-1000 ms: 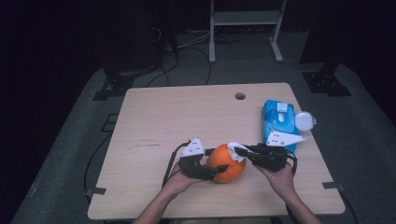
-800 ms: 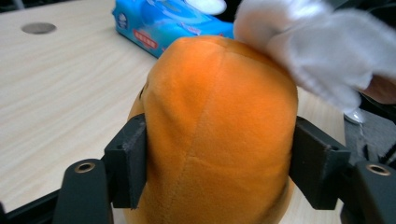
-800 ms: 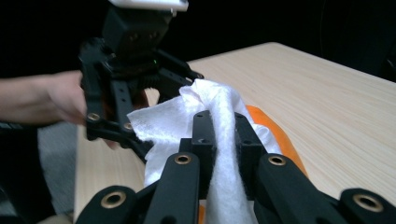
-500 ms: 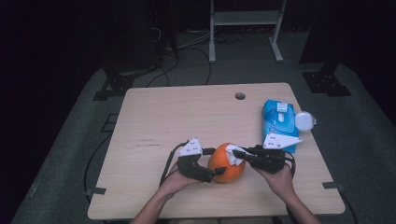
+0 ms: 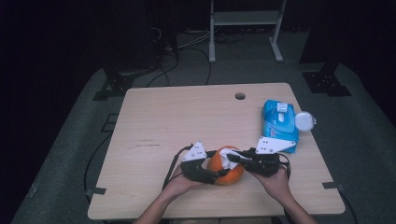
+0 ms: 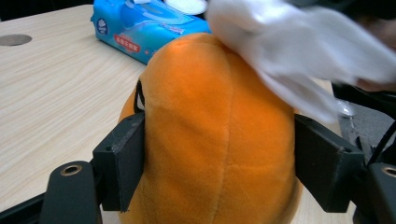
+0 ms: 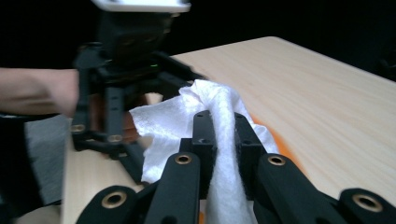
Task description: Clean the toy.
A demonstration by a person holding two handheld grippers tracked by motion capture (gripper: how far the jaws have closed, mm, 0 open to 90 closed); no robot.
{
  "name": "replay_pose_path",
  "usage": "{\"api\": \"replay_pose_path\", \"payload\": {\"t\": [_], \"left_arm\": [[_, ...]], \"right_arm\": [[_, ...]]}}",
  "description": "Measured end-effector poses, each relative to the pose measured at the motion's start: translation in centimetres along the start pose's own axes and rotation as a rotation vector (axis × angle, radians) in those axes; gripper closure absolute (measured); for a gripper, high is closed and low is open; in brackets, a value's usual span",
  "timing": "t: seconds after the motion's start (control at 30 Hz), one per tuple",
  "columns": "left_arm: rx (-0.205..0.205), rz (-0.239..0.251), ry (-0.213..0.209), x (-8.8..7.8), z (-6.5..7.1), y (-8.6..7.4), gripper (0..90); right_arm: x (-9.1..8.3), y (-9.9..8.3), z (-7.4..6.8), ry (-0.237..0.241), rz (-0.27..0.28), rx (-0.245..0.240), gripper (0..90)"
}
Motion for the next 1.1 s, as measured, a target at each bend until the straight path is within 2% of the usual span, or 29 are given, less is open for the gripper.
{"api": "replay_pose_path", "payload": {"t": [0.07, 0.17, 0.23, 0.37, 0.47, 0.5, 0.53, 0.57, 0.63, 0.7, 0.77, 0.8, 0.83, 0.87, 0.93, 1.03, 1.1], "left_arm": [[0.018, 0.0, -0.011, 0.0, 0.2, 0.0, 23.2], [0.016, -0.001, -0.02, -0.1, 0.2, 0.1, 17.0], [0.002, 0.004, -0.022, 0.0, 0.0, 0.0, 17.8], [0.007, -0.003, 0.003, 0.0, 0.0, 0.1, 24.6], [-0.011, -0.001, 0.023, 0.2, 0.0, 0.1, 25.4], [-0.011, -0.001, 0.023, 0.2, 0.0, 0.1, 25.4], [-0.001, -0.006, 0.025, 0.3, 0.3, 0.1, 25.7], [-0.001, -0.006, 0.025, 0.3, 0.3, 0.1, 26.2], [0.018, -0.01, 0.031, 0.4, 0.7, 0.2, 27.6], [0.028, -0.007, 0.029, 0.5, 0.8, 0.2, 28.8], [0.034, -0.006, 0.026, 0.6, 0.9, 0.2, 28.9], [0.052, -0.007, 0.025, 0.7, 1.2, 0.2, 28.7], [0.052, -0.007, 0.025, 0.7, 1.2, 0.2, 28.1], [0.065, -0.01, 0.024, 0.9, 1.4, 0.3, 27.5], [0.082, -0.014, 0.021, 1.0, 1.6, 0.3, 27.4], [0.101, -0.016, 0.019, 1.0, 1.8, 0.2, 27.5], [0.118, -0.015, 0.014, 1.1, 2.0, 0.2, 27.4]], "right_arm": [[-0.3, 0.0, 0.7, -0.024, 0.004, 0.01, 82.0], [-0.6, -0.2, 1.5, -0.045, 0.004, 0.028, 82.0], [-1.0, -0.6, 2.2, -0.049, 0.008, 0.052, 81.9], [-1.1, -0.6, 1.8, -0.053, 0.003, 0.038, 81.9], [-0.6, -0.2, 0.1, -0.023, 0.006, 0.007, 81.8], [-0.6, -0.2, 0.1, -0.023, 0.006, 0.007, 81.8], [0.0, -0.1, -0.8, -0.004, -0.003, -0.023, 81.7], [0.3, 0.0, -1.2, 0.002, -0.01, -0.034, 81.8], [0.5, 0.1, -1.3, -0.002, -0.02, -0.056, 81.9], [0.3, 0.2, -0.8, 0.0, -0.014, -0.034, 82.0], [0.0, 0.1, -0.1, -0.019, -0.007, -0.016, 82.1], [-0.2, 0.1, 0.2, -0.026, -0.006, -0.006, 82.1], [-0.2, 0.1, 0.2, -0.026, -0.006, -0.006, 82.1], [-0.5, -0.1, 0.9, -0.036, -0.008, 0.006, 82.1], [-0.5, -0.2, 1.0, -0.028, -0.014, 0.027, 82.0], [-0.3, -0.1, 0.9, -0.035, -0.027, 0.006, 82.0], [-0.3, -0.1, 0.9, -0.035, -0.028, 0.013, 82.1]]}}
Point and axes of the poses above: each handheld gripper's, and its own axes: x roughly forward along the jaws, y roughly out of its top, z roughly to its right, the point moved 7 cm from there along x, roughly forward along the jaws, and after that the axes turned 4 degrees about x, right-handed, at the moved point
